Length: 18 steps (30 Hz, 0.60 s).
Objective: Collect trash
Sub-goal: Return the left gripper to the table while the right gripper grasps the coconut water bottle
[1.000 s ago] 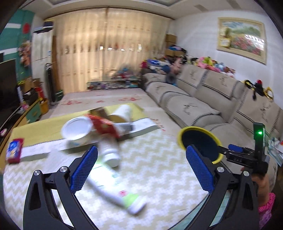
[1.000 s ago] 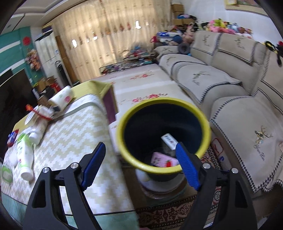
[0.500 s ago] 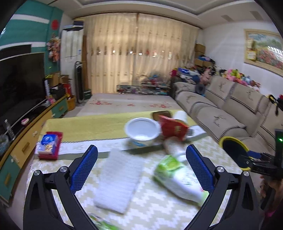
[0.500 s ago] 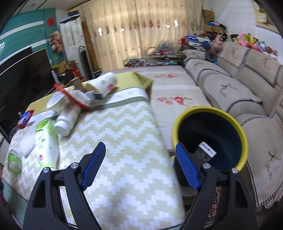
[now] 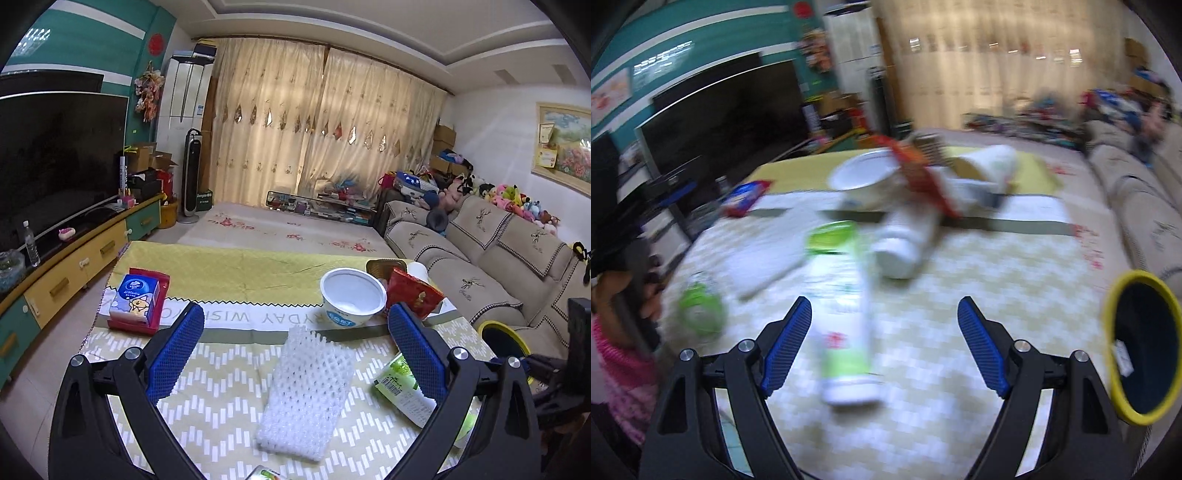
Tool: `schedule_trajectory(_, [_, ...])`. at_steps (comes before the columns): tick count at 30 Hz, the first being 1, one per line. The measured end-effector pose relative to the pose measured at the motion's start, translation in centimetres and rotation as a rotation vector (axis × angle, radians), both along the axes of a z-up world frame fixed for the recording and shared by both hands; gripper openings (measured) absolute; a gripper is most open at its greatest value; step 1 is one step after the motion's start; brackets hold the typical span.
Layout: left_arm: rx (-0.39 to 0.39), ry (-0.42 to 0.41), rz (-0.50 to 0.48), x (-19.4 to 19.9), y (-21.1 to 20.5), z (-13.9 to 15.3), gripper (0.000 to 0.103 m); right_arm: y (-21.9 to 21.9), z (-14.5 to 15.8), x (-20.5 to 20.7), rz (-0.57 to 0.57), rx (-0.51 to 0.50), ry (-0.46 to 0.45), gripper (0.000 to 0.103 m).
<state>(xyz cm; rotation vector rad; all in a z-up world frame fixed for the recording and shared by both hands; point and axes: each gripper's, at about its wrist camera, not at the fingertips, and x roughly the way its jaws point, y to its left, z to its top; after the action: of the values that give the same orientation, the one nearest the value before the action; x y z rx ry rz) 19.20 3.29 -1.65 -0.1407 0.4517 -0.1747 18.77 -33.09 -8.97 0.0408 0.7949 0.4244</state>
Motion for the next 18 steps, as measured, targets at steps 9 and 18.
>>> schedule_trajectory(9, [-0.015, -0.001, 0.023, -0.5, 0.4, 0.1, 0.098, 4.0, -1.3, 2.9, 0.076, -0.044, 0.062, 0.073])
schedule_trajectory(18, [-0.026, 0.008, 0.022, -0.6, 0.5, -0.2, 0.098, 6.4, -2.7, 4.9, 0.110, -0.093, 0.118, 0.053])
